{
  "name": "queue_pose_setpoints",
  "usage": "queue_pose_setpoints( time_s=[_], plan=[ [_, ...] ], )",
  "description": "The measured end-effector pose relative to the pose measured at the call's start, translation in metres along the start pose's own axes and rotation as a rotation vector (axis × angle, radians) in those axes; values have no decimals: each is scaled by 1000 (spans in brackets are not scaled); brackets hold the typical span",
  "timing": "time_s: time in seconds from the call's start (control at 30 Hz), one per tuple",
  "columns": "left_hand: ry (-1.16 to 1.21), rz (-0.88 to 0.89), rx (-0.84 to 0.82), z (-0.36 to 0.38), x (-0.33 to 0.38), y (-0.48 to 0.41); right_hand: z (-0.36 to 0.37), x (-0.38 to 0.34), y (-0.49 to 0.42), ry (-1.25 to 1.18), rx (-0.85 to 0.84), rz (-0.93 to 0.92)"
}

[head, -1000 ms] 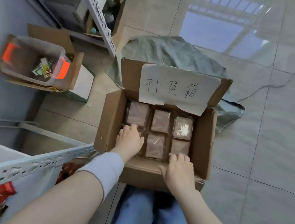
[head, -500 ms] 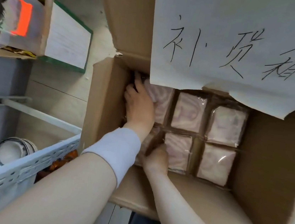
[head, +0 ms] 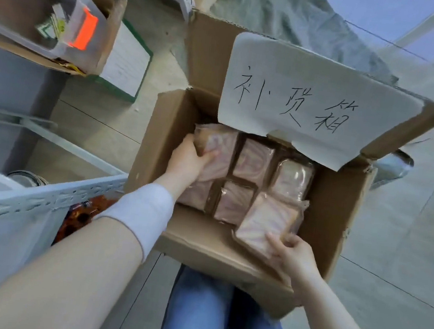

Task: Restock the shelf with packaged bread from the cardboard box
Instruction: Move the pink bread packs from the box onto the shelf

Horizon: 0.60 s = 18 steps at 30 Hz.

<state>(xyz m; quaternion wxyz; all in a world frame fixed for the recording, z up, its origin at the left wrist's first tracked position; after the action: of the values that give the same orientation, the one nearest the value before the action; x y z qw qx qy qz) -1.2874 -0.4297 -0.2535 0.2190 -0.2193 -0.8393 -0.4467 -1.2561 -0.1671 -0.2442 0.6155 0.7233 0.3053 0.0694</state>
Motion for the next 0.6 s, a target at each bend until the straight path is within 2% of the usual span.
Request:
queue_pose_setpoints(
  time_s=[0.2,0.37,0.6],
  plan=[
    [331,23,131,-63,-14,140,-27,5,82,-10,-43,-218],
    [650,134,249,-144,-31,292,-16,-6,196,105,-207,-459],
    [820,285,654,-285,-85,514,71,-16,406,229,-423,-864]
  ],
)
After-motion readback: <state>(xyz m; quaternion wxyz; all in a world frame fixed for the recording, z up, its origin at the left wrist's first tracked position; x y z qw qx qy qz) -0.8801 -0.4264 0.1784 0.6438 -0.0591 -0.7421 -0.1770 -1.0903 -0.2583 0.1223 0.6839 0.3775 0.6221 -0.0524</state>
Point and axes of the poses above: each hand's wrist, its own y-axis away from the middle knuckle, its own z-axis out of the palm, x = y × z, the point moved 1 cm from there along -y, towards the middle knuckle, and after that the axes turned 4 degrees about y, right-handed, at the moved point
